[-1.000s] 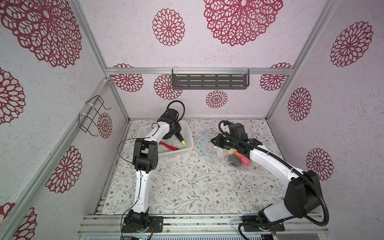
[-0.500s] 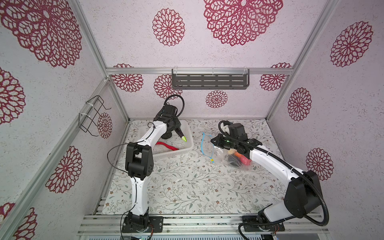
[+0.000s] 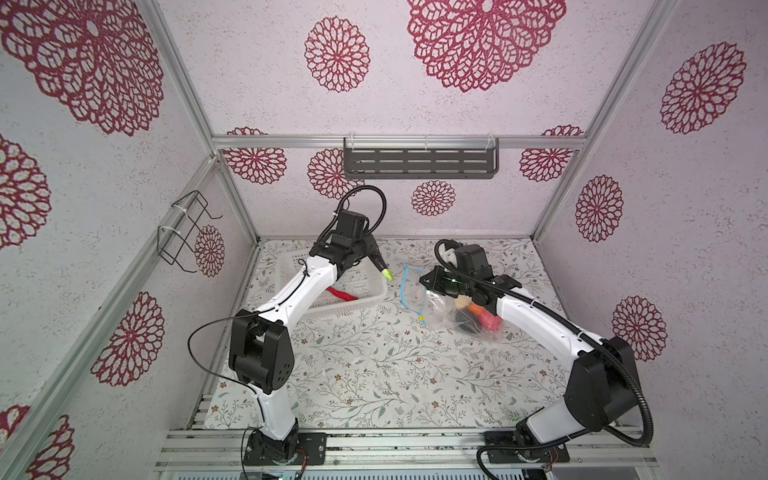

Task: Place the food in the zip-top bag and seal the zipper
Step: 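Lift the dark eggplant with the left gripper toward the bag, then lower the eggplant into the bag mouth beside the right gripper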

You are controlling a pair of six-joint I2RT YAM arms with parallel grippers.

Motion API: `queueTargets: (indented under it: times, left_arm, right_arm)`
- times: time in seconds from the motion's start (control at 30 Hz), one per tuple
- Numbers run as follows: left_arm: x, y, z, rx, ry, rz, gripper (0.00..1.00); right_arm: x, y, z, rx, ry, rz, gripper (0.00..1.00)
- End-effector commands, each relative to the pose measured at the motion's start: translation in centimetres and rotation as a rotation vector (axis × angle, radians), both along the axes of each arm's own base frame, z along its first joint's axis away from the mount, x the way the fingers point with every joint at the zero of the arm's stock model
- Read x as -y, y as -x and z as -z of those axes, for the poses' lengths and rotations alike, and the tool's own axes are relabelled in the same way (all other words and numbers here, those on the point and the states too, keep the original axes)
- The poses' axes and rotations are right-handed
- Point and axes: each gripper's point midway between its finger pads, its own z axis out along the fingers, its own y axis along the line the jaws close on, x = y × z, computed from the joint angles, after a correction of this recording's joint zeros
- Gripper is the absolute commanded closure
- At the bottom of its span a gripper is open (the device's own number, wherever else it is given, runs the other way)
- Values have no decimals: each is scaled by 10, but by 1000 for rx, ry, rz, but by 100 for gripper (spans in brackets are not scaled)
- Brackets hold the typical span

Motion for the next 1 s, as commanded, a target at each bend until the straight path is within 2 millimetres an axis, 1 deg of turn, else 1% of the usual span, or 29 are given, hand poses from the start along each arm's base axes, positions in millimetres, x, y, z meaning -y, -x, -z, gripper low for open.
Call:
queueTargets:
  times: [0.0,0.13,0.33,0.43,0.6,0.97]
  left_arm:
    - [11,4,-17,74,39,-16,70]
    - [25,14,-16,98,36,-5,70]
    - [39,22,-8,107,24,7,70]
    - [44,25,-3,106,14,6,70]
    - [48,29,11,75,12,-1,71]
    - [60,40,20,78,-25,-6,71]
  right_arm:
    - [-7,-3,-22,45,-35,-19,100]
    - [-8,-3,-25,47,-44,-21,100]
    - [-8,-4,-27,51,-46,-18,100]
    - [-9,-3,-27,50,-46,-21,100]
    - [-8,-4,-27,51,-46,-19,100]
    - [-9,-5,-28,54,-46,-24,100]
